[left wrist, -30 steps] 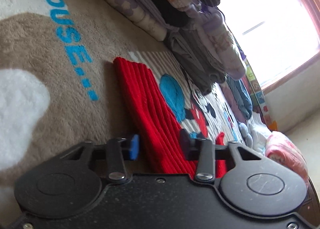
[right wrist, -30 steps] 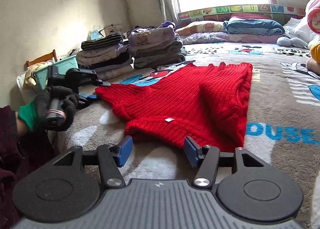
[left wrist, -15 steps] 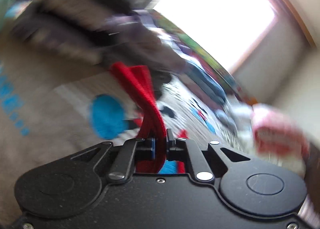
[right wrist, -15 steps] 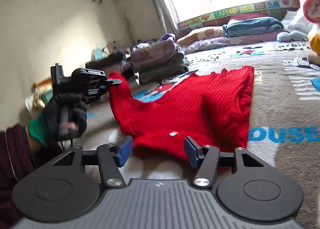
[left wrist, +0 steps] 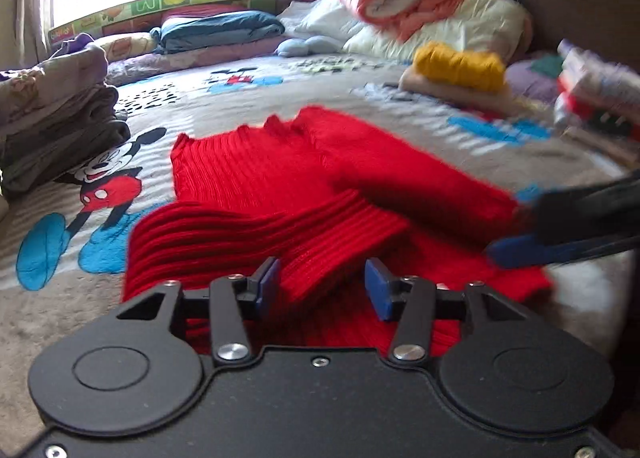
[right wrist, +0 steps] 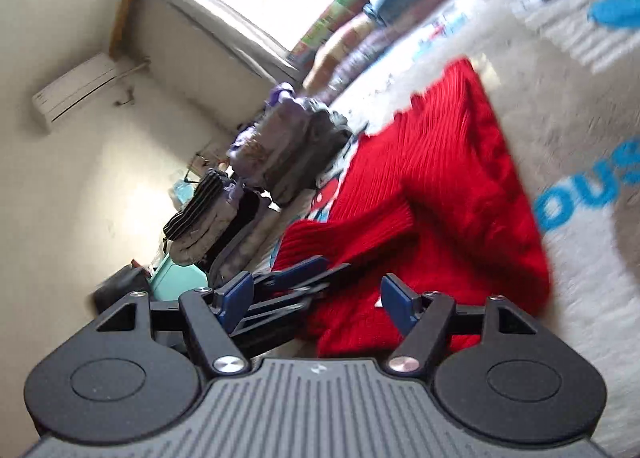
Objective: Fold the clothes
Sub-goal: 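Grasp the red sweater end with the right tool and lift it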
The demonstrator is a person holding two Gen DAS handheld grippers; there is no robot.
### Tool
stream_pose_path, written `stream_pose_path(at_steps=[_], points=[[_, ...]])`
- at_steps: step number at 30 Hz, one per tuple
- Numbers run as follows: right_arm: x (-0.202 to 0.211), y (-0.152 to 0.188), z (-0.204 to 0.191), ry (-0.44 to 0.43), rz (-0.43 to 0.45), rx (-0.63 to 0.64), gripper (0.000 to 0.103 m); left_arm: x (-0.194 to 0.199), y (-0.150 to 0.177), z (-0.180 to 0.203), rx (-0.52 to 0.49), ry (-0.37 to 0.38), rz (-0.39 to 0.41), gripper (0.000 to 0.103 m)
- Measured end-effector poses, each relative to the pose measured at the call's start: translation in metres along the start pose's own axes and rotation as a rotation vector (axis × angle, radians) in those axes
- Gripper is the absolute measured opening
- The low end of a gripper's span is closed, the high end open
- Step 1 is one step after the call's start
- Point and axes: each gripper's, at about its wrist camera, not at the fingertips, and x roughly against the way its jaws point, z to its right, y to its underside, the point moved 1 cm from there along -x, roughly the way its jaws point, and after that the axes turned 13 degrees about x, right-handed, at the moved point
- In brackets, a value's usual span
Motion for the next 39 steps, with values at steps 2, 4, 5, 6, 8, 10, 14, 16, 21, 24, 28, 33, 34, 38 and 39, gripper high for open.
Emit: stream_pose_path(at_steps=[2, 4, 5, 6, 8, 10, 14, 16, 21, 24, 28, 33, 34, 38, 39], points=[[-0.014, -0.002, -0.006, 0.005, -0.019, -0.021, 0.070, 0.022, -0.004, -0.018, 0.062, 0.004, 0.051, 0.048], [-0.029, -0.003, -0.010, 0.015, -0.025, -0.068, 0.069, 0.040, -0.008, -0.041, 0.157, -0.024, 0.104, 0.048], [-0.036, -0.003, -0.011, 0.028, -0.024, -0.099, 0.068, 0.046, -0.008, -0.052, 0.210, -0.035, 0.120, 0.047], [-0.044, -0.003, -0.013, 0.051, -0.025, -0.130, 0.066, 0.052, -0.009, -0.063, 0.262, -0.046, 0.136, 0.047], [-0.057, -0.001, -0.011, 0.095, -0.015, -0.209, 0.066, 0.061, -0.008, -0.078, 0.331, -0.067, 0.151, 0.047], [-0.067, 0.003, -0.006, 0.139, 0.009, -0.302, 0.066, 0.067, -0.007, -0.084, 0.369, -0.076, 0.154, 0.047], [-0.076, 0.012, 0.000, 0.214, 0.113, -0.443, 0.062, 0.070, -0.012, -0.083, 0.385, -0.061, 0.158, 0.047], [-0.079, 0.016, 0.001, 0.234, 0.160, -0.503, 0.062, 0.067, -0.015, -0.084, 0.388, -0.045, 0.162, 0.047], [-0.092, 0.018, 0.001, 0.273, 0.229, -0.575, 0.062, 0.063, -0.020, -0.084, 0.388, -0.008, 0.170, 0.047], [-0.100, 0.013, 0.001, 0.302, 0.237, -0.589, 0.060, 0.064, -0.021, -0.086, 0.396, -0.006, 0.173, 0.047], [-0.111, 0.010, 0.010, 0.304, 0.197, -0.583, 0.019, 0.061, -0.020, -0.092, 0.404, -0.026, 0.141, 0.048], [-0.102, 0.001, -0.001, 0.241, 0.214, -0.494, 0.012, 0.057, -0.016, -0.099, 0.412, -0.062, 0.084, 0.065], [-0.099, -0.006, -0.008, 0.223, 0.225, -0.451, 0.011, 0.056, -0.014, -0.099, 0.410, -0.065, 0.069, 0.066], [-0.089, -0.046, -0.030, 0.169, 0.268, -0.277, 0.011, 0.048, -0.007, -0.077, 0.334, -0.084, 0.056, 0.068], [-0.086, -0.057, -0.034, 0.165, 0.275, -0.234, 0.011, 0.046, -0.005, -0.070, 0.308, -0.090, 0.056, 0.068]])
